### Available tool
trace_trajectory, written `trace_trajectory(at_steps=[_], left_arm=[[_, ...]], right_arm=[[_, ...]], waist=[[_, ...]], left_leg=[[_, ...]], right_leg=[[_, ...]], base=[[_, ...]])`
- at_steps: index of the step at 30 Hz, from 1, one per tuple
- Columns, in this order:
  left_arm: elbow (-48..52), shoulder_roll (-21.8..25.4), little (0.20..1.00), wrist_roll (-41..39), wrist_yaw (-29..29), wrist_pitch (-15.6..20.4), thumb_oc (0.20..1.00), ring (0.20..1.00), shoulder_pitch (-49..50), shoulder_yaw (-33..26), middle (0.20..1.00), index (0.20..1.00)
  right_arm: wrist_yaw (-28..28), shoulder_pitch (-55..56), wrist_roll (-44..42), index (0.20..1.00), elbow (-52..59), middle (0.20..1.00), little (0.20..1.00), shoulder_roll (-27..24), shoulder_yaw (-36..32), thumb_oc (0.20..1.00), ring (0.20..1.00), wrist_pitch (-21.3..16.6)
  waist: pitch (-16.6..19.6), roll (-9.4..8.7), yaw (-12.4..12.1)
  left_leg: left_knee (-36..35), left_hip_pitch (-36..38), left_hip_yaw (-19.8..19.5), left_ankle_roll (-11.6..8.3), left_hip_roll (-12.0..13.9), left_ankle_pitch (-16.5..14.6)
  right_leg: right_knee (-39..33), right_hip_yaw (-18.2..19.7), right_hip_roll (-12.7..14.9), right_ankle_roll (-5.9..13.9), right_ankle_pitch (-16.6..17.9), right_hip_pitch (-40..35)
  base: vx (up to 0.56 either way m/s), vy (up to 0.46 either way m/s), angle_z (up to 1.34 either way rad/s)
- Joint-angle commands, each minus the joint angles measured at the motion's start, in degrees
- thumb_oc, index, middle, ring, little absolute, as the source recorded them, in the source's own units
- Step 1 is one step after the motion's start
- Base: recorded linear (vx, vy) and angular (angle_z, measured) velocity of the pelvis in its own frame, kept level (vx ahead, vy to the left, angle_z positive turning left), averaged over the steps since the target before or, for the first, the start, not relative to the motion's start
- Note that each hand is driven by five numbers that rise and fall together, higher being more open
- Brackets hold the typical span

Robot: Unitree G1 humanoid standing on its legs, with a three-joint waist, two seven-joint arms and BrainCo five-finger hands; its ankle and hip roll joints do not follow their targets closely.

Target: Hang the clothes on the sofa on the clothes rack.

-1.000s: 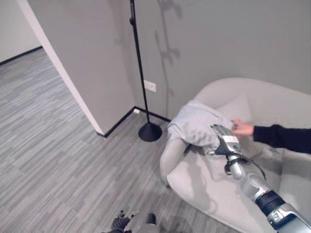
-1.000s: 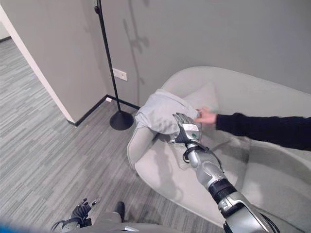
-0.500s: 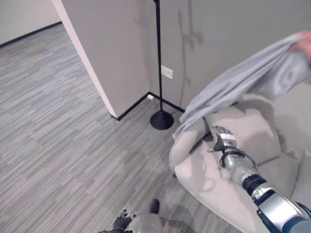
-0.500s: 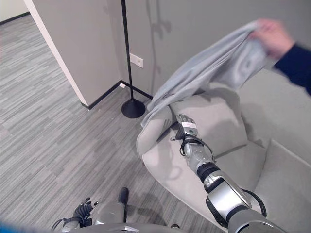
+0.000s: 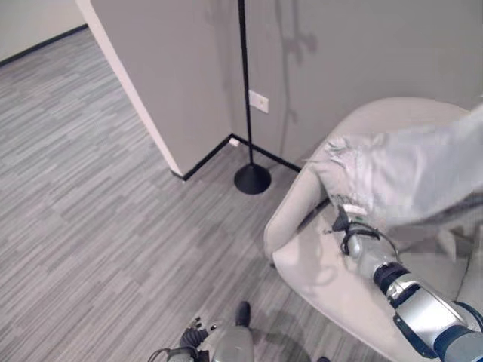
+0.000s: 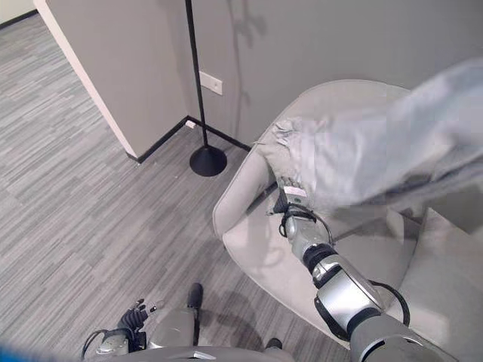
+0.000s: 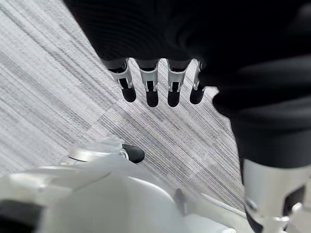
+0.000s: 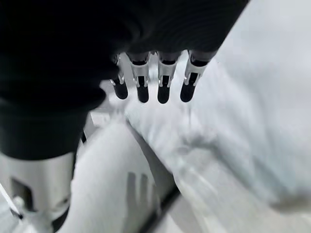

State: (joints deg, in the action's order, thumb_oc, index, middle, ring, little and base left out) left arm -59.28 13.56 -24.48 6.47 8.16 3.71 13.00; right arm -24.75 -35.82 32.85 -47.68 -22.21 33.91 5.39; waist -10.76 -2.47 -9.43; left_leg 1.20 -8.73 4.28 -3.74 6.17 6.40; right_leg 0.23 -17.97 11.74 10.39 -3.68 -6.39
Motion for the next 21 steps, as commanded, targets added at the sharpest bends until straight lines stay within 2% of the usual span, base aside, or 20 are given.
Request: trace_trajectory(at_steps=[1,2,3,5,6,8,11,15,21], left_arm=[[-2.5,-2.1,1.000,1.6,0.8,0.3,1.000,1.000,-0.9,0.4,1.000,1.000],[-2.6,-2.1,1.000,1.6,0.8,0.4,1.000,1.000,-0.9,0.5,1.000,1.000],[-3.4,-2.3,1.000,2.8,0.7,0.1,1.000,1.000,-0.4,-0.6,1.000,1.000],[-3.9,-2.6,1.000,3.6,0.6,0.1,1.000,1.000,0.0,-1.3,1.000,1.000],[-4.0,-2.7,1.000,4.9,0.5,0.2,1.000,1.000,0.8,-2.1,1.000,1.000],[-4.0,-2.7,1.000,5.0,0.5,0.2,1.000,1.000,0.9,-2.0,1.000,1.000],[-4.2,-2.8,1.000,7.0,0.0,0.2,1.000,1.000,1.5,-2.1,1.000,1.000],[-5.0,-2.8,1.000,8.1,-0.1,0.0,1.000,1.000,1.8,-2.0,1.000,1.000],[-5.5,-2.3,1.000,8.7,-0.5,0.0,1.000,1.000,2.1,-1.3,1.000,1.000]], right_arm=[[-0.7,1.5,2.2,1.000,9.4,1.000,1.000,-6.4,-2.6,1.000,1.000,-1.5],[-0.4,1.8,2.3,1.000,9.8,1.000,1.000,-6.6,-2.8,1.000,1.000,-1.3],[0.4,6.2,3.8,1.000,16.6,1.000,1.000,-9.0,-5.2,1.000,1.000,-2.0],[0.9,8.8,4.9,1.000,19.8,1.000,1.000,-10.3,-6.3,1.000,1.000,-2.5],[1.4,13.5,6.1,1.000,24.0,1.000,1.000,-12.6,-8.9,1.000,1.000,-3.6],[1.5,13.8,6.2,1.000,24.3,1.000,1.000,-12.7,-9.1,1.000,1.000,-3.5],[1.1,16.0,7.4,1.000,26.4,1.000,1.000,-15.4,-12.0,1.000,1.000,-3.9],[0.7,16.0,5.9,1.000,24.6,1.000,1.000,-16.0,-13.7,1.000,1.000,-3.6],[0.0,13.7,2.4,1.000,15.8,1.000,1.000,-15.5,-13.3,1.000,1.000,-2.8]], waist=[[1.9,0.03,1.9],[2.0,0.06,1.8],[2.5,0.04,2.7],[2.8,0.07,3.1],[3.5,0.19,4.1],[3.5,0.21,4.0],[4.4,0.33,5.0],[5.4,0.28,5.2],[5.8,0.20,4.8]], left_leg=[[1.9,-2.5,-0.3,-1.56,4.7,-2.1],[1.8,-2.4,-0.3,-1.57,4.7,-2.0],[1.3,-1.6,0.1,-1.72,4.9,-2.1],[1.1,-1.1,0.3,-1.82,5.1,-2.1],[0.6,0.1,0.7,-1.95,5.3,-2.2],[0.5,0.2,0.7,-1.95,5.3,-2.2],[-0.4,1.8,1.4,-1.99,5.5,-2.3],[-1.0,3.1,2.1,-1.95,5.4,-2.4],[-1.3,3.9,2.3,-1.78,4.8,-2.7]], right_leg=[[2.9,1.7,1.3,-2.21,-1.1,1.7],[2.9,1.7,1.3,-2.21,-1.1,1.7],[2.7,1.9,1.2,-2.20,-1.3,1.2],[2.7,2.0,1.2,-2.18,-1.4,0.9],[2.3,2.3,1.0,-2.13,-1.7,0.2],[2.3,2.3,1.0,-2.13,-1.7,0.2],[1.5,2.6,0.9,-2.01,-1.6,-0.8],[0.7,2.7,0.8,-1.85,-1.4,-1.7],[0.1,2.5,1.1,-1.64,-1.0,-2.7]], base=[[0.02,-0.034,-0.06],[0.03,-0.033,-0.12],[0.04,-0.037,-0.20],[0.05,-0.043,-0.19],[0.04,-0.035,-0.12],[0.03,-0.024,-0.11],[0.04,-0.020,-0.17],[0.04,-0.010,-0.04],[0.03,-0.001,0.01]])
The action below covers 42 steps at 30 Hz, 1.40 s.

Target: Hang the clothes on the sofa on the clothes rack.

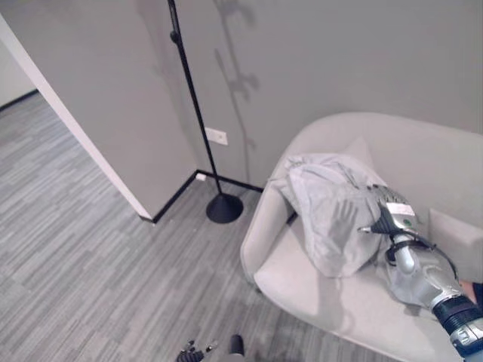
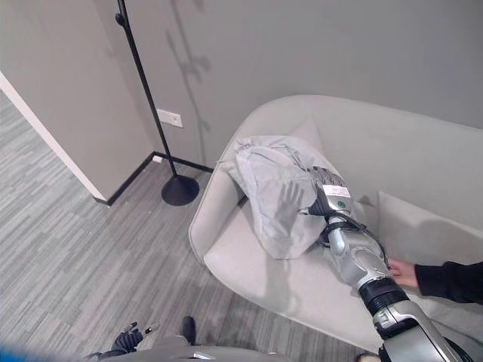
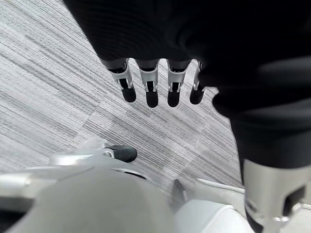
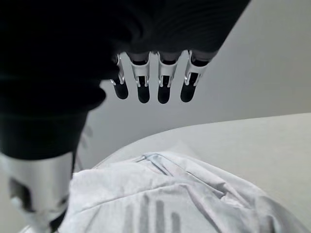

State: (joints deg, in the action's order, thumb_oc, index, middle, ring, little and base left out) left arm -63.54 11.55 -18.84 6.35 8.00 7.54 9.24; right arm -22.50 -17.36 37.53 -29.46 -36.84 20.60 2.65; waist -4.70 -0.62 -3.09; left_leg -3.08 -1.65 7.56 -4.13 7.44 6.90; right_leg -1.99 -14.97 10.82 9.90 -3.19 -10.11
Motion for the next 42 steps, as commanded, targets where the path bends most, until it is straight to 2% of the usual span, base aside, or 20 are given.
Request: trace_trajectory(at_steps=[1,9,14,19,22,26,27,30,35,37,42], left_arm=[[-0.8,0.0,1.000,2.9,-0.5,0.3,1.000,1.000,-1.4,2.4,1.000,1.000],[-1.1,0.3,1.000,2.3,-0.6,0.1,1.000,1.000,-0.8,2.3,1.000,1.000],[0.5,1.1,1.000,3.3,-0.7,0.5,1.000,1.000,-1.2,4.7,1.000,1.000],[2.6,1.9,1.000,2.2,-0.3,1.0,1.000,1.000,-2.7,7.2,1.000,1.000],[4.9,2.5,1.000,0.9,0.2,1.7,1.000,1.000,-4.4,9.3,1.000,1.000],[6.5,2.8,1.000,0.9,0.6,2.1,1.000,1.000,-5.6,11.1,1.000,1.000],[7.5,3.0,1.000,0.8,1.0,2.4,1.000,1.000,-6.3,12.0,1.000,1.000],[8.1,3.0,1.000,0.7,1.7,2.5,1.000,1.000,-6.9,12.3,1.000,1.000],[9.3,2.9,1.000,1.8,3.5,2.9,1.000,1.000,-7.4,12.6,1.000,1.000],[9.8,2.4,1.000,2.7,4.3,2.8,1.000,1.000,-7.5,12.3,1.000,1.000],[11.3,2.5,1.000,4.4,4.9,3.1,1.000,1.000,-7.4,12.8,1.000,1.000]], right_arm=[[-2.3,-5.8,-2.0,1.000,-6.0,1.000,1.000,-1.2,0.9,1.000,1.000,0.4],[-2.9,-8.2,-4.7,1.000,-16.9,1.000,1.000,1.5,2.1,1.000,1.000,2.0],[-3.8,-13.2,-8.6,1.000,-25.1,1.000,1.000,2.5,3.7,1.000,1.000,2.0],[-5.5,-20.9,-11.2,1.000,-31.2,1.000,1.000,2.8,5.5,1.000,1.000,2.5],[-6.8,-27.2,-11.8,1.000,-36.8,1.000,1.000,1.3,7.1,1.000,1.000,3.4],[-7.7,-30.7,-11.1,1.000,-39.9,1.000,1.000,-0.4,8.2,1.000,1.000,4.4],[-8.9,-32.0,-11.1,1.000,-41.1,1.000,1.000,-2.1,8.0,1.000,1.000,5.0],[-10.2,-33.0,-11.5,1.000,-41.4,1.000,1.000,-3.7,7.2,1.000,1.000,5.8],[-14.1,-30.8,-11.4,1.000,-35.7,1.000,1.000,-7.4,3.4,1.000,1.000,7.9],[-17.7,-27.4,-10.2,1.000,-27.2,1.000,1.000,-9.8,-1.2,1.000,1.000,9.9],[-20.1,-24.3,-9.2,1.000,-21.4,1.000,1.000,-10.8,-6.3,1.000,1.000,11.4]], waist=[[-0.2,-1.67,-1.9],[-0.1,-1.45,-3.0],[-0.9,-0.98,-4.3],[-3.0,0.35,-5.8],[-5.6,2.25,-6.9],[-7.2,3.32,-7.4],[-8.3,3.97,-7.7],[-9.1,4.56,-7.7],[-10.7,5.50,-6.9],[-11.5,5.72,-5.6],[-12.3,6.00,-4.6]], left_leg=[[2.8,-3.1,-1.1,-1.37,3.2,-3.3],[2.8,-3.8,-1.5,-1.02,2.3,-3.8],[3.5,-6.0,-1.9,-0.72,1.4,-3.9],[5.1,-10.8,-2.8,-0.56,0.5,-3.6],[7.1,-15.2,-3.5,-0.45,-0.3,-3.2],[8.2,-17.2,-3.6,-0.45,-0.6,-3.0],[8.8,-18.2,-3.7,-0.41,-0.9,-2.9],[8.8,-19.1,-3.7,-0.35,-1.0,-2.5],[7.9,-19.7,-3.6,-0.41,-1.1,-1.6],[6.9,-19.4,-3.4,-0.47,-1.0,-1.5],[6.7,-19.9,-3.4,-0.51,-0.8,-1.3]], right_leg=[[2.0,-0.8,2.2,-1.05,-1.3,0.7],[1.3,-1.7,2.9,-0.76,-0.8,0.4],[1.0,-2.4,3.5,-0.43,-0.1,1.6],[1.1,-2.1,4.2,-0.31,1.0,5.1],[1.8,-1.8,4.9,-0.41,1.8,8.5],[2.2,-1.5,5.3,-0.43,2.3,10.3],[2.5,-1.1,5.5,-0.43,2.5,11.2],[2.7,-0.7,5.7,-0.40,2.8,12.2],[2.8,-0.4,5.8,-0.28,2.8,13.7],[3.1,0.0,5.8,-0.27,2.7,14.4],[3.2,0.4,5.7,-0.35,2.7,15.3]], base=[[0.07,0.008,0.04],[0.03,0.008,0.01],[-0.01,0.020,0.06],[-0.08,0.036,0.08],[-0.10,0.050,0.04],[-0.03,0.020,0.04],[0.00,0.000,0.00],[-0.02,0.012,0.00],[0.00,-0.009,-0.05],[0.00,-0.008,-0.03],[-0.02,-0.007,-0.04]])
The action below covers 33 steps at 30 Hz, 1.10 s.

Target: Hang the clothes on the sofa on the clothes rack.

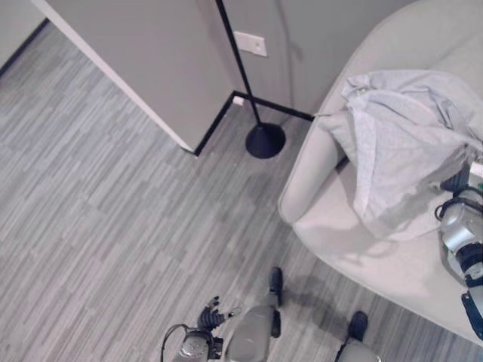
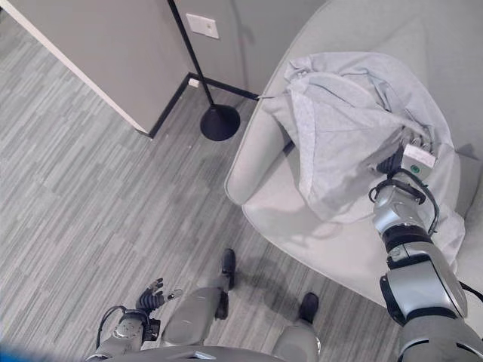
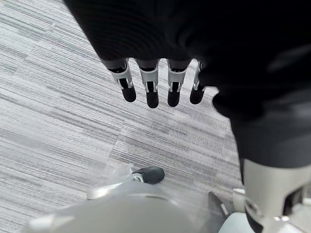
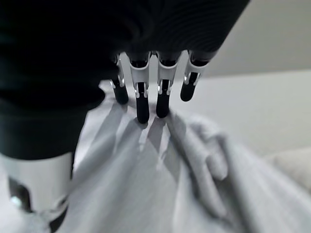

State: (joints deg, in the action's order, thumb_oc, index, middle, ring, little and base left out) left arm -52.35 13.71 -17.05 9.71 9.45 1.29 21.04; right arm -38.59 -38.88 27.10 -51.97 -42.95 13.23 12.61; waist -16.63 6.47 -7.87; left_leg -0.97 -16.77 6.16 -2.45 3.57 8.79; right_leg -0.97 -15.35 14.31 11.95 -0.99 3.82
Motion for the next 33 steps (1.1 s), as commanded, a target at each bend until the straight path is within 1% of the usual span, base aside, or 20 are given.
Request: trace_trajectory(at_steps=[1,6,7,8,9,12,15,17,20,23,25,26,28,29,33], left_arm=[[1.1,0.6,1.000,3.5,1.6,1.9,1.000,1.000,-1.3,1.5,1.000,1.000],[2.5,1.1,1.000,4.4,1.8,2.3,1.000,1.000,-1.7,2.4,1.000,1.000],[3.4,1.4,1.000,4.7,2.1,2.6,1.000,1.000,-1.9,3.0,1.000,1.000],[3.4,1.4,1.000,4.7,2.1,2.6,1.000,1.000,-1.9,3.0,1.000,1.000],[3.8,1.6,1.000,4.9,2.3,2.9,1.000,1.000,-2.0,3.5,1.000,1.000],[5.1,2.1,1.000,4.9,2.6,3.4,1.000,1.000,-2.4,4.5,1.000,1.000],[6.5,2.6,1.000,4.6,2.5,3.9,1.000,1.000,-2.7,5.6,1.000,1.000],[6.6,2.9,1.000,4.6,2.4,3.9,1.000,1.000,-3.1,6.5,1.000,1.000],[6.8,2.9,1.000,4.7,2.5,3.9,1.000,1.000,-3.3,6.8,1.000,1.000],[9.4,3.9,1.000,6.2,3.1,4.4,1.000,1.000,-3.2,8.0,1.000,1.000],[9.9,4.0,1.000,6.6,3.2,4.4,1.000,1.000,-3.1,8.2,1.000,1.000],[10.4,4.5,1.000,7.5,3.6,4.5,1.000,1.000,-3.0,8.3,1.000,1.000],[10.8,4.6,1.000,7.7,3.6,4.4,1.000,1.000,-3.2,8.5,1.000,1.000],[12.5,5.3,1.000,8.3,3.7,4.6,1.000,1.000,-3.1,8.7,1.000,1.000],[13.1,5.6,1.000,9.1,4.3,4.8,1.000,1.000,-3.4,8.7,1.000,1.000]], right_arm=[[-4.5,-2.4,1.5,1.000,0.7,1.000,1.000,-4.4,0.5,1.000,1.000,1.8],[-5.3,-2.9,0.1,1.000,-1.9,1.000,1.000,-4.1,0.2,1.000,1.000,1.4],[-5.5,-2.8,-0.6,1.000,-3.0,1.000,1.000,-3.6,0.3,1.000,1.000,1.3],[-5.5,-2.8,-0.6,1.000,-3.1,1.000,1.000,-3.6,0.3,1.000,1.000,1.3],[-5.7,-3.1,-2.0,1.000,-5.4,1.000,1.000,-3.3,0.2,1.000,1.000,1.0],[-4.7,-4.8,-5.4,1.000,-11.5,1.000,1.000,-3.0,1.1,1.000,1.000,-0.6],[-2.9,-7.1,-10.2,1.000,-17.3,1.000,1.000,-3.2,1.9,1.000,1.000,-3.2],[-0.9,-8.7,-13.5,1.000,-20.9,1.000,1.000,-3.7,3.0,1.000,1.000,-4.9],[-0.4,-8.9,-14.6,1.000,-21.9,1.000,1.000,-4.0,2.9,1.000,1.000,-5.3],[0.8,-10.5,-17.2,1.000,-24.9,1.000,1.000,-5.9,2.9,1.000,1.000,-6.1],[1.0,-10.7,-17.5,1.000,-25.5,1.000,1.000,-6.5,2.9,1.000,1.000,-6.4],[1.8,-10.7,-18.9,1.000,-26.4,1.000,1.000,-7.8,2.4,1.000,1.000,-6.8],[2.5,-11.1,-19.2,1.000,-27.6,1.000,1.000,-8.3,2.7,1.000,1.000,-6.8],[3.6,-11.5,-19.2,1.000,-28.9,1.000,1.000,-9.5,3.2,1.000,1.000,-6.8],[2.5,-11.0,-19.9,1.000,-30.2,1.000,1.000,-10.4,1.9,1.000,1.000,-6.5]], waist=[[-1.0,-0.84,0.3],[-2.2,-0.11,0.5],[-2.9,0.43,0.7],[-2.9,0.43,0.7],[-3.4,1.06,0.7],[-4.5,2.25,0.6],[-4.9,3.40,0.4],[-5.0,4.21,0.2],[-5.0,4.54,0.2],[-5.1,5.53,0.1],[-5.1,5.72,0.1],[-5.1,6.07,0.0],[-5.0,6.21,-0.1],[-5.1,6.71,-0.2],[-5.2,7.37,-0.3]], left_leg=[[4.9,-5.1,-1.9,-2.20,3.1,-3.3],[5.3,-5.9,-1.9,-2.33,3.0,-3.2],[5.6,-6.4,-1.8,-2.39,2.8,-3.2],[5.6,-6.5,-1.8,-2.39,2.8,-3.2],[5.8,-7.0,-1.8,-2.48,2.7,-3.1],[5.8,-7.6,-1.4,-2.60,2.4,-2.9],[4.9,-8.3,-0.9,-2.62,1.9,-2.2],[3.9,-9.2,-0.4,-2.71,1.6,-1.5],[3.7,-9.4,-0.2,-2.69,1.5,-1.3],[3.1,-10.1,-0.1,-2.70,1.1,-1.0],[2.8,-10.2,0.0,-2.76,0.9,-0.8],[2.1,-10.3,0.0,-2.82,0.7,-0.4],[1.7,-10.4,0.0,-2.86,0.7,-0.2],[0.7,-10.6,0.0,-2.95,0.5,0.5],[-0.9,-10.8,-0.2,-3.14,0.2,1.2]], right_leg=[[2.2,1.0,2.3,-2.41,0.5,1.8],[2.2,1.3,2.5,-2.36,0.7,2.6],[2.4,1.6,2.7,-2.34,0.9,3.3],[2.4,1.6,2.7,-2.34,0.8,3.4],[2.7,1.8,2.9,-2.28,1.0,4.0],[3.1,2.3,3.3,-2.10,1.1,5.2],[3.1,2.6,3.7,-1.75,1.8,6.7],[3.0,2.8,4.1,-1.44,2.3,8.2],[3.0,2.9,4.3,-1.35,2.4,8.5],[3.1,3.0,4.8,-0.96,2.7,9.7],[3.0,2.9,4.9,-0.85,2.8,9.9],[2.8,3.0,5.1,-0.62,3.1,10.5],[2.8,3.1,5.1,-0.55,3.1,10.8],[2.8,3.0,5.2,-0.46,3.3,11.5],[2.5,2.8,5.3,-0.20,3.4,12.0]], base=[[-0.04,-0.006,-0.05],[-0.03,-0.002,-0.01],[0.00,0.000,0.00],[-0.04,0.017,-0.04],[-0.04,0.017,-0.05],[-0.04,0.025,-0.03],[-0.03,0.033,-0.10],[-0.02,0.034,-0.04],[0.00,0.021,-0.05],[0.00,0.000,0.00],[0.01,0.003,0.02],[0.00,0.000,0.00],[0.00,0.000,0.00],[0.00,0.000,0.00],[0.00,0.000,0.00]])
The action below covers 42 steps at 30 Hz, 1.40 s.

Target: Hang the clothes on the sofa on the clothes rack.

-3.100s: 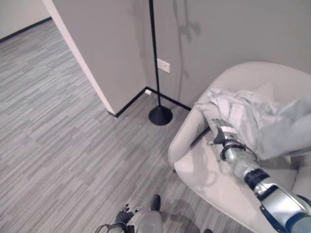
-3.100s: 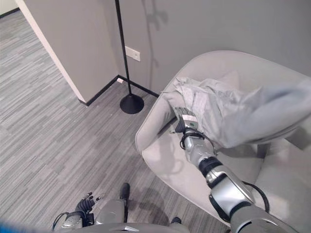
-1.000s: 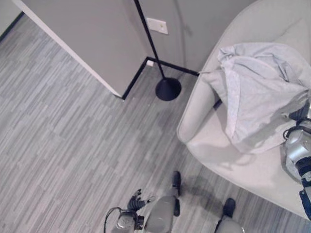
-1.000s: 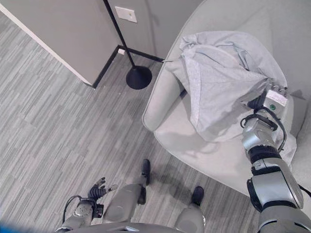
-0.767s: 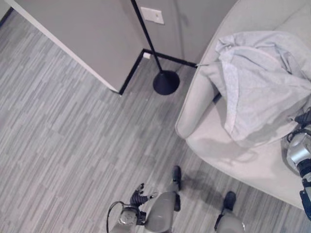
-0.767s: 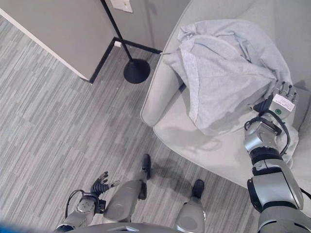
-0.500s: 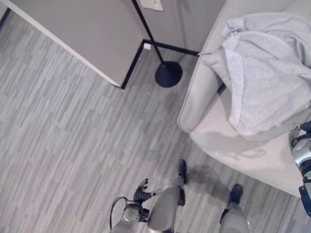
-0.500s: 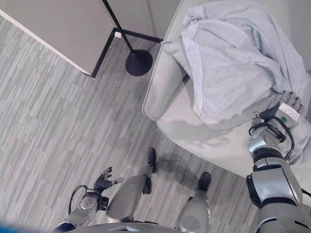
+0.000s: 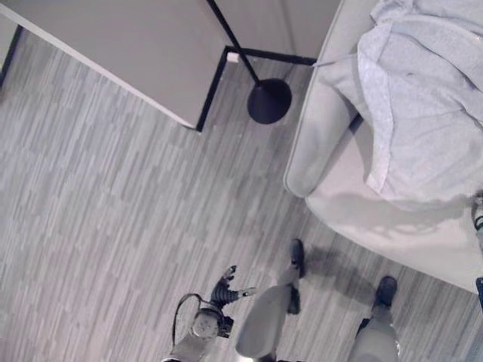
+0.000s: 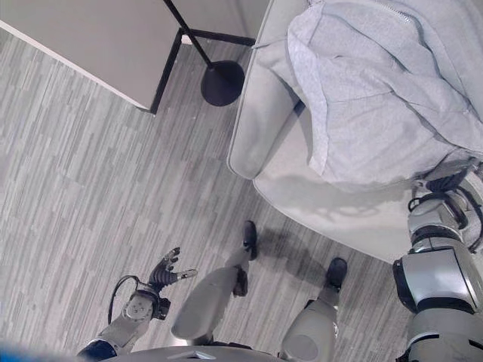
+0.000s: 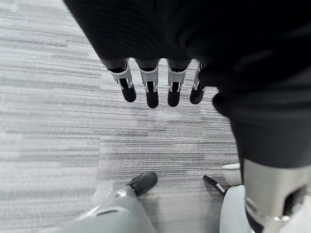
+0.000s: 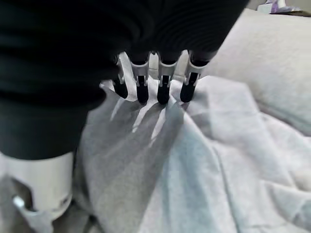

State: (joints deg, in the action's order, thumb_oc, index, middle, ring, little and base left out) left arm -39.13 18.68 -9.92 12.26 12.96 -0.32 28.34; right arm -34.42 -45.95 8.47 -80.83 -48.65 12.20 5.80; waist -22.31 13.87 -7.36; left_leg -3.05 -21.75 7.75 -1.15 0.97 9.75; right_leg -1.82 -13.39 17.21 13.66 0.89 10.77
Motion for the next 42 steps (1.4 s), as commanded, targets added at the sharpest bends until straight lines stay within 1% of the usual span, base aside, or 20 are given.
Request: trace_trajectory(at_steps=[1,2,3,4,5,6,7,12,17,22,25,27,28,30,31,32,39,40,41,42], left_arm=[[-1.1,0.0,1.000,2.5,2.6,1.1,1.000,1.000,-2.0,1.1,1.000,1.000],[-1.1,0.0,1.000,2.5,2.6,1.1,1.000,1.000,-2.0,1.1,1.000,1.000],[-2.1,-0.9,1.000,3.4,3.6,0.8,1.000,1.000,-2.7,0.6,1.000,1.000],[-2.2,-0.9,1.000,3.4,3.6,0.8,1.000,1.000,-2.6,0.6,1.000,1.000],[-2.2,-1.4,1.000,4.8,4.7,0.7,1.000,1.000,-2.4,0.0,1.000,1.000],[-2.2,-1.3,1.000,4.8,4.7,0.7,1.000,1.000,-2.4,0.1,1.000,1.000],[-4.0,-2.3,1.000,6.0,5.7,0.4,1.000,1.000,-2.4,-0.6,1.000,1.000],[-4.4,-2.6,1.000,8.0,6.6,0.7,1.000,1.000,-3.1,-0.4,1.000,1.000],[-3.9,-1.9,1.000,9.0,7.0,0.6,1.000,1.000,-3.3,0.1,1.000,1.000],[-4.2,-1.2,1.000,10.8,7.1,1.0,1.000,1.000,-4.0,1.1,1.000,1.000],[-4.5,-0.4,1.000,11.0,7.0,1.5,1.000,1.000,-4.9,2.6,1.000,1.000],[-4.0,0.6,1.000,11.6,7.0,1.9,1.000,1.000,-5.8,4.0,1.000,1.000],[-4.0,0.6,1.000,11.5,7.0,1.9,1.000,1.000,-5.8,4.0,1.000,1.000],[-3.5,2.1,1.000,11.7,6.0,2.2,1.000,1.000,-6.2,5.3,1.000,1.000],[-3.4,1.9,1.000,11.7,6.0,2.2,1.000,1.000,-6.2,5.2,1.000,1.000],[-3.3,2.9,1.000,11.4,5.3,2.3,1.000,1.000,-6.1,5.9,1.000,1.000],[-1.0,6.5,1.000,12.1,3.8,2.7,1.000,1.000,-5.0,6.7,1.000,1.000],[0.2,7.9,1.000,12.5,3.6,2.6,1.000,1.000,-5.2,6.6,1.000,1.000],[0.9,8.5,1.000,12.7,3.6,2.7,1.000,1.000,-5.1,6.4,1.000,1.000],[1.3,8.9,1.000,12.6,3.7,2.7,1.000,1.000,-5.1,6.0,1.000,1.000]], right_arm=[[-4.4,-3.5,-0.8,1.000,0.4,1.000,1.000,-4.2,2.5,1.000,1.000,0.6],[-4.5,-3.5,-0.8,1.000,0.5,1.000,1.000,-4.2,2.4,1.000,1.000,0.6],[-10.4,-1.9,1.2,1.000,7.3,1.000,1.000,-3.1,1.7,1.000,1.000,1.7],[-10.4,-1.6,1.3,1.000,7.5,1.000,1.000,-3.1,1.4,1.000,1.000,1.8],[-15.4,0.5,5.2,1.000,17.9,1.000,1.000,-3.2,-0.6,1.000,1.000,4.3],[-15.4,1.1,5.3,1.000,18.4,1.000,1.000,-3.2,-1.1,1.000,1.000,4.5],[-20.5,3.4,11.6,1.000,29.4,1.000,1.000,-4.0,-4.2,1.000,1.000,8.6],[-27.9,4.7,17.1,1.000,40.3,1.000,1.000,-4.2,-12.0,1.000,1.000,13.6],[-30.9,4.6,21.1,1.000,46.6,1.000,1.000,-2.8,-14.5,1.000,1.000,16.3],[-30.8,2.4,21.4,1.000,45.8,1.000,1.000,-1.7,-13.8,1.000,1.000,16.5],[-28.2,-2.1,16.0,1.000,40.6,1.000,1.000,-1.3,-11.4,1.000,1.000,11.8],[-25.0,-6.5,7.4,1.000,34.7,1.000,1.000,-1.7,-9.7,1.000,1.000,4.5],[-25.0,-7.0,7.1,1.000,34.1,1.000,1.000,-1.9,-9.4,1.000,1.000,4.0],[-18.6,-11.6,-3.7,1.000,26.6,1.000,1.000,-4.5,-6.2,1.000,1.000,-3.1],[-18.5,-12.4,-3.9,1.000,25.9,1.000,1.000,-4.7,-5.5,1.000,1.000,-3.5],[-14.2,-14.5,-9.7,1.000,22.0,1.000,1.000,-6.3,-3.2,1.000,1.000,-6.5],[-2.2,-20.2,-19.5,1.000,11.7,1.000,1.000,-10.1,3.7,1.000,1.000,-9.6],[2.1,-22.3,-22.2,0.884,6.2,0.884,0.884,-11.6,5.7,0.884,0.884,-9.2],[3.7,-23.3,-23.4,0.423,5.3,0.423,0.423,-12.2,6.8,0.423,0.423,-8.9],[4.8,-23.5,-24.8,0.219,4.6,0.219,0.219,-12.5,6.7,0.219,0.219,-8.8]], waist=[[0.3,0.12,-0.5],[0.4,0.12,-0.5],[0.0,-0.13,0.5],[0.1,-0.17,0.4],[-0.1,-0.57,1.2],[0.0,-0.64,1.1],[-0.1,-1.41,2.2],[0.4,-2.43,2.7],[0.0,-2.92,2.5],[-0.4,-2.91,2.0],[-0.5,-2.44,1.1],[-0.5,-1.93,0.5],[-0.5,-1.92,0.5],[-0.1,-1.46,-0.6],[-0.1,-1.34,-0.6],[0.3,-1.20,-1.1],[1.3,-1.02,-2.0],[1.5,-1.11,-2.5],[1.6,-1.17,-2.5],[1.8,-1.43,-2.4]], left_leg=[[0.5,-5.8,-1.7,-4.55,2.9,0.7],[0.5,-5.8,-1.7,-4.55,2.9,0.7],[0.4,-5.8,-1.4,-4.52,3.2,0.7],[0.4,-5.8,-1.4,-4.52,3.2,0.7],[0.5,-5.7,-1.2,-4.35,3.3,0.3],[0.5,-5.7,-1.2,-4.35,3.3,0.3],[1.0,-5.6,-1.3,-4.34,3.6,-0.2],[2.0,-5.8,-1.8,-4.55,3.9,-1.2],[4.6,-7.1,-2.3,-4.53,4.2,-1.9],[5.4,-8.0,-2.4,-4.81,4.1,-2.3],[4.7,-8.4,-2.5,-4.81,3.7,-1.7],[3.6,-8.5,-2.4,-4.80,3.3,-1.2],[3.5,-8.5,-2.4,-4.79,3.3,-1.2],[1.8,-8.6,-2.1,-4.84,2.6,-0.4],[1.7,-8.6,-2.0,-4.82,2.6,-0.3],[0.8,-8.6,-2.0,-4.82,2.4,0.1],[-1.1,-9.1,-1.9,-5.11,1.8,1.3],[-1.3,-9.7,-1.9,-5.26,1.8,1.5],[-1.5,-9.9,-1.8,-5.31,1.8,1.5],[-1.7,-9.5,-2.3,-5.91,1.7,0.5]], right_leg=[[3.1,0.8,2.2,-1.91,1.6,5.3],[3.1,0.8,2.2,-1.91,1.6,5.4],[3.3,1.3,1.8,-1.99,1.6,5.9],[3.3,1.3,1.8,-1.99,1.6,5.9],[3.3,1.7,1.5,-2.17,1.4,6.0],[3.4,1.7,1.5,-2.16,1.4,6.0],[3.5,1.8,1.4,-2.38,1.1,5.9],[3.4,1.7,1.1,-2.67,0.7,5.4],[3.6,1.6,1.1,-2.91,0.7,5.4],[3.9,1.7,1.1,-2.91,0.5,5.9],[4.1,1.8,1.4,-2.76,0.8,6.8],[4.1,1.8,1.8,-2.42,1.2,7.5],[4.1,1.9,1.8,-2.40,1.2,7.6],[3.9,1.6,2.6,-1.87,1.7,8.3],[3.9,1.7,2.6,-1.85,1.8,8.4],[3.9,1.5,2.8,-1.61,2.0,8.8],[3.4,1.1,3.3,-1.11,2.7,9.8],[3.3,1.0,3.4,-1.04,2.9,10.3],[3.2,1.0,3.4,-1.03,2.9,10.5],[3.0,1.4,3.4,-0.65,2.0,10.1]], base=[[0.00,0.000,0.00],[0.00,0.000,0.00],[0.00,0.000,0.00],[-0.02,-0.003,-0.06],[0.00,-0.013,-0.08],[0.00,-0.050,-0.19],[0.00,-0.057,-0.19],[0.00,-0.045,-0.02],[-0.03,-0.035,0.02],[-0.01,-0.003,0.00],[0.00,0.000,0.00],[0.00,0.000,0.00],[0.00,0.000,0.00],[0.02,0.052,0.04],[0.04,0.080,0.03],[0.02,0.040,0.03],[0.03,0.023,0.03],[0.00,0.000,0.00],[0.08,-0.008,0.04],[0.00,0.013,0.04]])
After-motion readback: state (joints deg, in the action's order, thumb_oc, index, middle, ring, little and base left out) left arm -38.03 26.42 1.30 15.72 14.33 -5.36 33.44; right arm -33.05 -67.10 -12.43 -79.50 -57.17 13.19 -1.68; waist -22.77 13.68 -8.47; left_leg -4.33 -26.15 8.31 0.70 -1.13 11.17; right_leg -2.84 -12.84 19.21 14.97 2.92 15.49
